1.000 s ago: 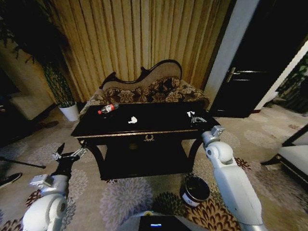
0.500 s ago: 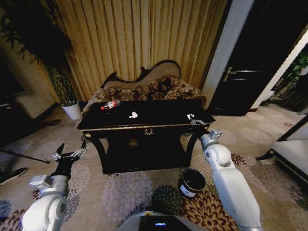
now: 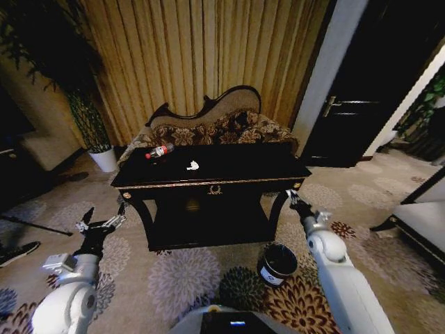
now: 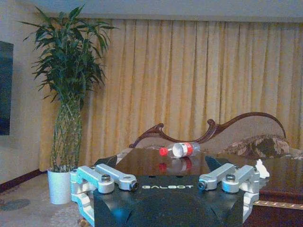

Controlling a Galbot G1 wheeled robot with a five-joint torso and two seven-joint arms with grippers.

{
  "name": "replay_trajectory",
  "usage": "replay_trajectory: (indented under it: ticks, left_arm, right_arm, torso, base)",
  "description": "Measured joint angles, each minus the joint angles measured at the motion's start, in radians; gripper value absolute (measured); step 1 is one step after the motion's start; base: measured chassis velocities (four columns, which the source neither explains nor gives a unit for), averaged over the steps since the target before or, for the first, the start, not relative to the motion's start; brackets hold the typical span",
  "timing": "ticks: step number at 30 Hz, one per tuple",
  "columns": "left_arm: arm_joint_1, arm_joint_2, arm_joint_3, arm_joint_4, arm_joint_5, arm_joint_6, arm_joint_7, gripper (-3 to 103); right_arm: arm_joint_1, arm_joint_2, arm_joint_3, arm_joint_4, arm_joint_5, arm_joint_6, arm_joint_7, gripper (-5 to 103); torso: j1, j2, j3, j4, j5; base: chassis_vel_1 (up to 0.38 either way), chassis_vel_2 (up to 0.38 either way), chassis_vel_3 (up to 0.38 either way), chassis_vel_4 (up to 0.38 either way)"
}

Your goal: Move to the front of the table and place the trash on the table into the trash bin.

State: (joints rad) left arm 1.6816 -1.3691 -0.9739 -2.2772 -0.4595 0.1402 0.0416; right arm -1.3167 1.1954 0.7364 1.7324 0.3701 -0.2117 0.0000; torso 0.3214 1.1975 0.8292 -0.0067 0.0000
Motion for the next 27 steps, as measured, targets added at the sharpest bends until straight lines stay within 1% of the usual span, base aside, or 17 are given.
replay_trajectory:
  ticks: [2, 4, 5, 7, 8, 10, 11, 13, 14, 16, 17, 19, 20, 22, 27]
  left_arm:
    - [-0.001, 0.0, 0.0, 0.003, 0.0, -0.003, 0.0, 100]
    - [-0.001, 0.0, 0.0, 0.008, 0.0, -0.008, 0.0, 100]
    - [-0.001, 0.0, 0.0, 0.008, 0.0, -0.008, 0.0, 100]
    - [-0.001, 0.004, 0.0, 0.012, -0.003, -0.008, 0.0, 100]
    - [-0.001, 0.004, 0.0, 0.012, -0.003, -0.008, 0.0, 100]
    - [0.001, 0.012, 0.0, 0.014, -0.008, -0.009, 0.0, 100]
    - [0.001, 0.012, 0.0, 0.014, -0.008, -0.009, 0.0, 100]
    - [0.003, 0.019, -0.002, 0.017, -0.017, -0.009, 0.0, 100]
    - [0.003, 0.019, -0.002, 0.017, -0.017, -0.009, 0.0, 100]
    - [0.003, 0.017, -0.002, 0.022, -0.011, -0.009, 0.0, 100]
    - [0.003, 0.017, -0.002, 0.022, -0.011, -0.009, 0.0, 100]
    - [0.001, 0.011, 0.004, 0.029, 0.008, -0.009, 0.001, 100]
    - [0.001, 0.011, 0.004, 0.029, 0.008, -0.009, 0.001, 100]
    - [-0.003, 0.01, 0.009, 0.034, 0.018, -0.009, 0.003, 100]
    - [-0.006, 0.004, 0.014, 0.04, 0.027, -0.011, 0.011, 100]
  right_arm:
    - [-0.013, 0.009, 0.005, -0.007, -0.016, -0.002, 0.0, 0]
    - [-0.04, 0.041, 0.011, -0.051, -0.059, -0.027, 0.0, 0]
    - [-0.04, 0.041, 0.011, -0.051, -0.059, -0.027, 0.0, 0]
    - [-0.034, 0.071, 0.013, -0.141, -0.119, -0.034, 0.0, 0]
    - [-0.034, 0.071, 0.013, -0.141, -0.119, -0.034, 0.0, 0]
    - [-0.005, 0.089, 0.012, -0.261, -0.176, -0.016, 0.0, 0]
    - [-0.005, 0.089, 0.012, -0.261, -0.176, -0.016, 0.0, 0]
    - [0.031, 0.095, 0.002, -0.391, -0.222, 0.021, 0.0, 0]
    - [0.031, 0.095, 0.002, -0.391, -0.222, 0.021, 0.0, 0]
    - [0.068, 0.101, -0.012, -0.483, -0.262, 0.054, 0.0, 0]
    - [0.068, 0.101, -0.012, -0.483, -0.262, 0.054, 0.0, 0]
    - [0.134, 0.105, -0.036, -0.611, -0.291, 0.104, 0.0, 0]
    - [0.134, 0.105, -0.036, -0.611, -0.291, 0.104, 0.0, 0]
    - [0.195, 0.105, -0.052, -0.717, -0.308, 0.129, 0.0, 0]
    - [0.238, 0.103, -0.056, -0.785, -0.351, 0.141, 0.0, 0]
  torso:
    - [0.0, 0.0, 0.0, 0.0, -0.0001]
    - [0.0, 0.0, 0.0, 0.0, 0.0]
    - [0.0, 0.0, 0.0, 0.0, 0.0]
    - [0.0, 0.0, 0.0, 0.0001, -0.0002]
    - [0.0, 0.0, 0.0, 0.0001, -0.0002]
    - [0.0, 0.0, 0.0, 0.0002, 0.0]
    - [0.0, 0.0, 0.0, 0.0002, 0.0]
    - [0.0, 0.0, 0.0, 0.0, 0.0]
    - [0.0, 0.0, 0.0, 0.0, 0.0]
    - [0.0, 0.0, 0.0, 0.0, -0.0002]
    - [0.0, 0.0, 0.0, 0.0, -0.0002]
    - [0.0, 0.0, 0.0, 0.0003, -0.0001]
    - [0.0, 0.0, 0.0, 0.0003, -0.0001]
    - [0.0, 0.0, 0.0, 0.0004, 0.0]
    - [0.0, 0.0, 0.0, 0.0003, -0.0001]
  base:
    - [0.0, 0.0, 0.0, 0.0]
    - [0.0, 0.0, 0.0, 0.0]
    - [0.0, 0.0, 0.0, 0.0]
    - [0.0, 0.0, 0.0, 0.0]
    - [0.0, 0.0, 0.0, 0.0]
    - [0.0, 0.0, 0.0, 0.0]
    - [0.0, 0.0, 0.0, 0.0]
    - [0.0, 0.0, 0.0, 0.0]
    - [0.0, 0.0, 0.0, 0.0]
    - [0.0, 0.0, 0.0, 0.0]
    - [0.0, 0.0, 0.0, 0.0]
    - [0.0, 0.0, 0.0, 0.0]
    - [0.0, 0.0, 0.0, 0.0]
    - [0.0, 0.0, 0.0, 0.0]
    - [0.0, 0.0, 0.0, 0.0]
